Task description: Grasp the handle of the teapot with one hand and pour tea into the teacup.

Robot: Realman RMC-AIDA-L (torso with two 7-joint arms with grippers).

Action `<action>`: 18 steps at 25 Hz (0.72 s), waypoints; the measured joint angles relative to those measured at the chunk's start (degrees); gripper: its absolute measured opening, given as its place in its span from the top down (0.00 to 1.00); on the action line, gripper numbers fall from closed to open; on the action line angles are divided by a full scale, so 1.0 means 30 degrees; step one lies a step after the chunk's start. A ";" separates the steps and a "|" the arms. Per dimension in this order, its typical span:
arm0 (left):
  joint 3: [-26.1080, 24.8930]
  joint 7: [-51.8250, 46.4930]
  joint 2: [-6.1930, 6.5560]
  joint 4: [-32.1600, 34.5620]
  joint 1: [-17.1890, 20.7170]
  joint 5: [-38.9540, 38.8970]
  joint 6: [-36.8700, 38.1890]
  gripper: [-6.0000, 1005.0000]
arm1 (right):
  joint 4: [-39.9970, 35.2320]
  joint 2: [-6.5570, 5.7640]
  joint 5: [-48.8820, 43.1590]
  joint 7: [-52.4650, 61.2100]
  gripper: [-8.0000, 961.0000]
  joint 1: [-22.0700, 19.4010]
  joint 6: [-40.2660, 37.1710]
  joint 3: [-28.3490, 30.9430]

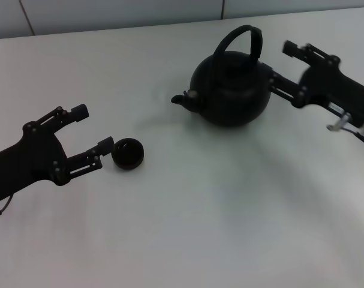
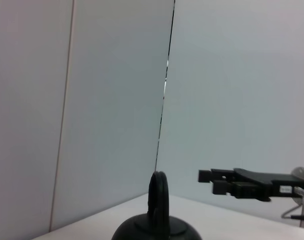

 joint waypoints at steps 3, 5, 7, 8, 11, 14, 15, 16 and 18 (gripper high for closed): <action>-0.0006 -0.0001 -0.0012 -0.0090 0.0072 -0.0098 0.0274 0.14 | 0.0208 -0.0047 -0.0031 -0.0010 0.28 -0.0678 -0.1687 0.0127; 0.0088 0.0049 0.0007 -0.0208 0.0173 -0.0092 0.0840 0.14 | 0.0202 -0.0082 -0.0226 -0.0012 0.28 -0.1094 -0.2753 0.0098; 0.0279 0.0133 0.0032 -0.0214 0.0236 0.0005 0.1180 0.14 | 0.0132 -0.0137 -0.0949 -0.0016 0.28 -0.1405 -0.3859 0.0043; 0.0760 0.0175 0.0101 -0.0204 0.0329 0.0092 0.1662 0.14 | 0.0084 -0.0171 -0.1500 -0.0017 0.28 -0.1479 -0.4438 0.0048; 0.1151 0.0070 0.0138 -0.0084 0.0515 0.0108 0.2346 0.14 | -0.0046 -0.0266 -0.3196 -0.0021 0.27 -0.1520 -0.5997 0.0140; 0.1229 0.0156 0.0136 -0.0051 0.0797 0.0115 0.2860 0.14 | -0.0333 -0.0233 -0.4153 -0.0026 0.27 -0.1451 -0.6716 0.0020; 0.1231 0.0180 0.0130 -0.0051 0.0906 0.0118 0.2882 0.14 | -0.0409 -0.0204 -0.4431 -0.0027 0.27 -0.1390 -0.6870 -0.0038; 0.1236 0.0192 0.0124 -0.0052 0.0987 0.0120 0.2894 0.14 | -0.0441 -0.0180 -0.4692 -0.0027 0.27 -0.1298 -0.6997 -0.0074; 0.1252 0.0196 0.0128 -0.0052 0.1121 0.0124 0.2899 0.14 | -0.0441 -0.0152 -0.5113 -0.0026 0.27 -0.1062 -0.7124 -0.0081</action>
